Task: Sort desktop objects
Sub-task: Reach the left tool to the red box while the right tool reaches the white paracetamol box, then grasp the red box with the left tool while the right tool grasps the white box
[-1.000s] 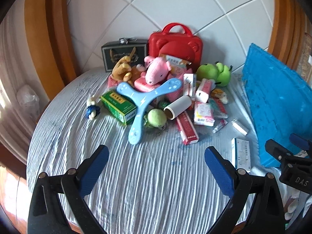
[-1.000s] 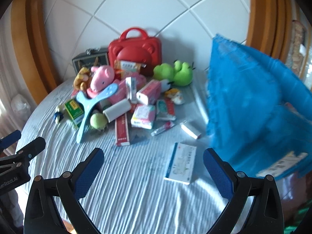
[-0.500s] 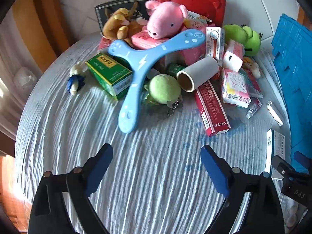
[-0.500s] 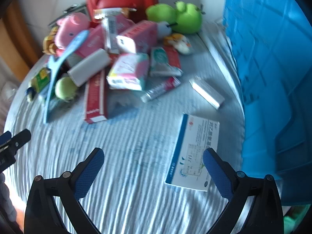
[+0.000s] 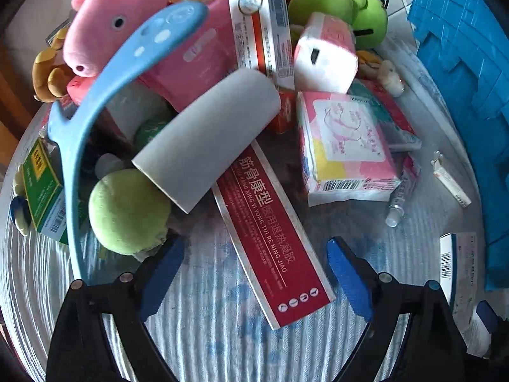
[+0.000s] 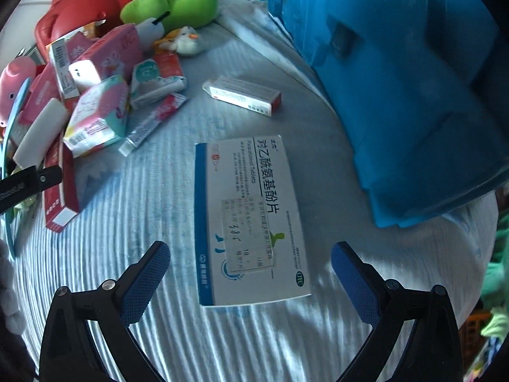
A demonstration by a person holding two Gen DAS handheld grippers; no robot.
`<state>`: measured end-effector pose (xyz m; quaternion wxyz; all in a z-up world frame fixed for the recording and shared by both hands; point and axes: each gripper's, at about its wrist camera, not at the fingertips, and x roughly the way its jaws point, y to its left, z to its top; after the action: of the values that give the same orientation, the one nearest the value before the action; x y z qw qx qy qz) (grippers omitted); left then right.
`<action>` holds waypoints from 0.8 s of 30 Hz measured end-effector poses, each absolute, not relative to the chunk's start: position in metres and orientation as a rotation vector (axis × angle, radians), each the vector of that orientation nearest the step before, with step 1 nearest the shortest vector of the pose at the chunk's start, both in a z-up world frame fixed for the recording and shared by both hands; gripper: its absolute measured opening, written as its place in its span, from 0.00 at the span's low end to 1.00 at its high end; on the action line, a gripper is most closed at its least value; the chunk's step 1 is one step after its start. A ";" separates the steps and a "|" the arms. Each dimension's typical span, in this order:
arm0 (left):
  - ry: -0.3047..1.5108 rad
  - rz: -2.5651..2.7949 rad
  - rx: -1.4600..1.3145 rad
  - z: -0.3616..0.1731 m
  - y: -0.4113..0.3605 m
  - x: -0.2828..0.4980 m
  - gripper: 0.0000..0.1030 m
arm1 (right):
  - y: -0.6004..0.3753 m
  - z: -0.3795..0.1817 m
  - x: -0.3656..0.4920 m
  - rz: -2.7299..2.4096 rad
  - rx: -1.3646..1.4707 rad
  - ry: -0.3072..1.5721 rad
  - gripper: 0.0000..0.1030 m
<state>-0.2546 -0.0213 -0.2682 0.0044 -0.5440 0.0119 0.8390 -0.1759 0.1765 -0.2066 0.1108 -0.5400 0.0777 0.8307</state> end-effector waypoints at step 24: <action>0.049 2.595 -1.748 -0.260 -0.058 -0.187 0.63 | 0.137 -0.204 -0.172 2.592 -1.847 0.048 0.85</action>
<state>-0.1866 -0.0576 -0.2601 0.0064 -0.5586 0.0156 0.8293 -0.1718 0.1373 -0.2036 -0.0206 -0.5802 0.0150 0.8141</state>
